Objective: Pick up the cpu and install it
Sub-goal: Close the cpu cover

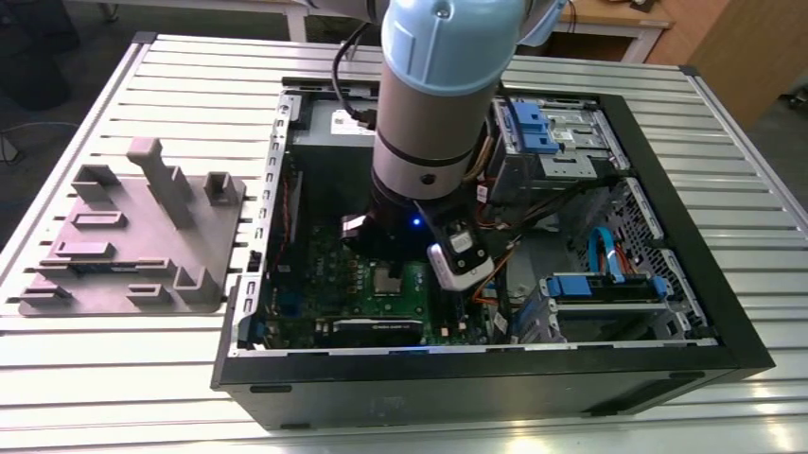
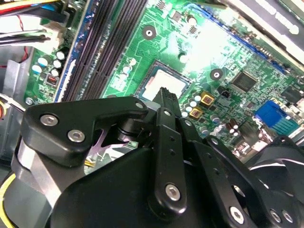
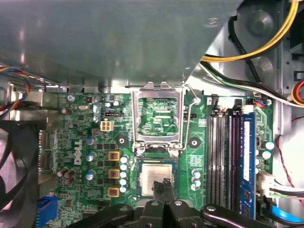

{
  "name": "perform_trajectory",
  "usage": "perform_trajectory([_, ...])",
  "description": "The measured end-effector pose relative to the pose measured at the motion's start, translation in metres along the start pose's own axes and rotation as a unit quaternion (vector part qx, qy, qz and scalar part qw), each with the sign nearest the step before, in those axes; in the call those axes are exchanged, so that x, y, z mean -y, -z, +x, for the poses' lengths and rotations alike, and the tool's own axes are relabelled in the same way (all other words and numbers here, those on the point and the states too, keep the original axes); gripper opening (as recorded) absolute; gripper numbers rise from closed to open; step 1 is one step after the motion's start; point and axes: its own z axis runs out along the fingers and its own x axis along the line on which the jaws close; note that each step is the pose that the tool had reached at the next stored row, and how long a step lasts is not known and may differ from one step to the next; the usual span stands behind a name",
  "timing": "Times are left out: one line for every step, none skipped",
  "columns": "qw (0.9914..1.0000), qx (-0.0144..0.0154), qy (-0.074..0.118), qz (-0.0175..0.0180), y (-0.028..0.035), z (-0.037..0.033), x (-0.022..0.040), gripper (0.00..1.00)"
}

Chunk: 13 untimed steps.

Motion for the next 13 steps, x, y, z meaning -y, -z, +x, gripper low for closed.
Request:
perform_trajectory([1.0,0.0,0.0,0.0,0.0,-0.0014,0.0,0.1])
perform_trajectory([1.0,0.0,0.0,0.0,0.0001,-0.0029,0.0,0.1])
perform_trajectory([1.0,0.0,0.0,0.0,0.0001,-0.0044,0.0,0.1])
perform_trajectory([1.0,0.0,0.0,0.0,0.0002,-0.0059,0.0001,0.1])
perform_trajectory([1.0,0.0,0.0,0.0,0.0003,-0.0075,0.0001,0.1])
perform_trajectory([1.0,0.0,0.0,0.0,0.0003,-0.0089,0.0001,0.1])
perform_trajectory([1.0,0.0,0.0,0.0,0.0004,-0.0102,0.0001,0.1])
perform_trajectory([1.0,0.0,0.0,0.0,0.0004,-0.0113,0.0001,0.1])
perform_trajectory([1.0,0.0,0.0,0.0,0.0004,-0.012,0.0001,0.1])
perform_trajectory([1.0,0.0,0.0,0.0,0.0004,-0.0122,0.0001,0.1])
perform_trajectory([1.0,0.0,0.0,0.0,0.0004,-0.0122,0.0001,0.1])
perform_trajectory([1.0,0.0,0.0,0.0,0.0005,-0.0123,0.0001,0.1])
perform_trajectory([1.0,0.0,0.0,0.0,0.0005,-0.0123,0.0001,0.1])
